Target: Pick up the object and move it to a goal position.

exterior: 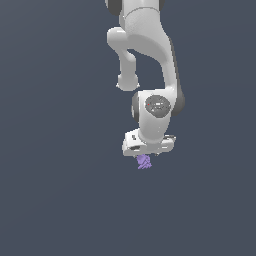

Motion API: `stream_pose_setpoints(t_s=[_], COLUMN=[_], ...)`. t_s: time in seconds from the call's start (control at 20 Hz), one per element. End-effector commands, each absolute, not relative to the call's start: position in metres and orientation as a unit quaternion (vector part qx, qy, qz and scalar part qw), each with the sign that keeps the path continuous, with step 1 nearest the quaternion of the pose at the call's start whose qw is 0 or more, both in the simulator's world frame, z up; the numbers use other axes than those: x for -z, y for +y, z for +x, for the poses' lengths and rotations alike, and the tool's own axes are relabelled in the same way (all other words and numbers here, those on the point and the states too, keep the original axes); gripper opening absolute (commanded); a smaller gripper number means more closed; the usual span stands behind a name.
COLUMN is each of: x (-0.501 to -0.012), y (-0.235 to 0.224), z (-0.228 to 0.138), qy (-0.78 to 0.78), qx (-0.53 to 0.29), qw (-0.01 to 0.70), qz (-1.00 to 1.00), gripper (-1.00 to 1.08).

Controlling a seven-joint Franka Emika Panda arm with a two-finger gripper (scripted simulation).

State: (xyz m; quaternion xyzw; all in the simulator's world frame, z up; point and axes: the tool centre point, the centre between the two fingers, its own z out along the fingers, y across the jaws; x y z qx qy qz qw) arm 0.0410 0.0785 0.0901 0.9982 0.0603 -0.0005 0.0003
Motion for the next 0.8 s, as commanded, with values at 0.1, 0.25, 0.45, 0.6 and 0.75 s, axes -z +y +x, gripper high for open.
stream_pose_setpoints(t_s=[0.1, 0.25, 0.45, 0.6, 0.75], x=[-0.087, -0.077, -0.056, -0.044, -0.039], y=[0.078, 0.078, 0.079, 0.079, 0.079], z=[0.041, 0.041, 0.041, 0.041, 0.041], qy=[0.06, 0.06, 0.06, 0.06, 0.06], qx=[0.0, 0.0, 0.0, 0.0, 0.0], qw=[0.0, 0.0, 0.0, 0.0, 0.0], qz=[0.998, 0.998, 0.998, 0.998, 0.998], gripper=[1.0, 1.0, 1.0, 1.0, 1.0])
